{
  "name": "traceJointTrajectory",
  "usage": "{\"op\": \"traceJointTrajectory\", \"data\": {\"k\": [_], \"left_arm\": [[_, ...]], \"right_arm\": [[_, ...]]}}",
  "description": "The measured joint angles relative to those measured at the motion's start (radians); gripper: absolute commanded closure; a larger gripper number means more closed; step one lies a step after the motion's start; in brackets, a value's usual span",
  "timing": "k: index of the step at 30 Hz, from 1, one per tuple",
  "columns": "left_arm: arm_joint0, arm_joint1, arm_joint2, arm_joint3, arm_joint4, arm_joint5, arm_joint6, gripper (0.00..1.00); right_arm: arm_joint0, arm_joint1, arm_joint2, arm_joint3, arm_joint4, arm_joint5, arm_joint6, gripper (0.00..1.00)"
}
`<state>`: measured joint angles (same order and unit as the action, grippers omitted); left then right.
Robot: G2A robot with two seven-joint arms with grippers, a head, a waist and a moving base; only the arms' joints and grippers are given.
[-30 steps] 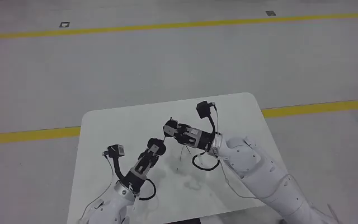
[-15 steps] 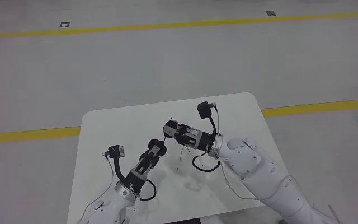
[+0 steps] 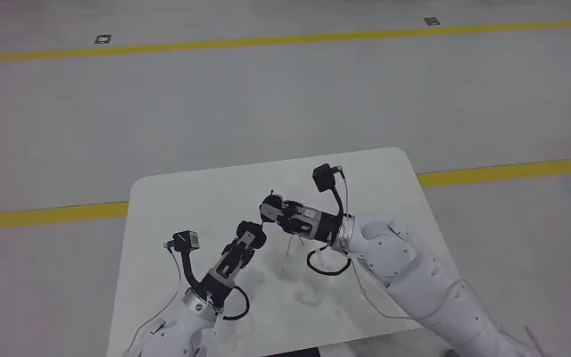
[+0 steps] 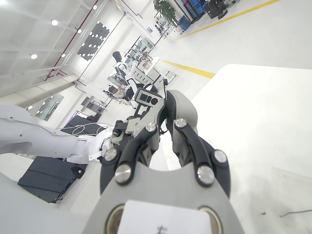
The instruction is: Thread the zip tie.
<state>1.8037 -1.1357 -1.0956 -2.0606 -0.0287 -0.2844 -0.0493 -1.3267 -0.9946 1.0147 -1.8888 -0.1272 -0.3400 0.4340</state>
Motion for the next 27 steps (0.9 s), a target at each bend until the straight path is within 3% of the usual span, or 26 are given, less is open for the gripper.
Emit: {"op": "traceJointTrajectory", "data": {"k": [27], "left_arm": [[-0.005, -0.001, 0.011, 0.007, 0.001, -0.005, -0.004, 1.00]], "right_arm": [[-0.009, 0.017, -0.004, -0.002, 0.000, 0.000, 0.005, 1.00]]}}
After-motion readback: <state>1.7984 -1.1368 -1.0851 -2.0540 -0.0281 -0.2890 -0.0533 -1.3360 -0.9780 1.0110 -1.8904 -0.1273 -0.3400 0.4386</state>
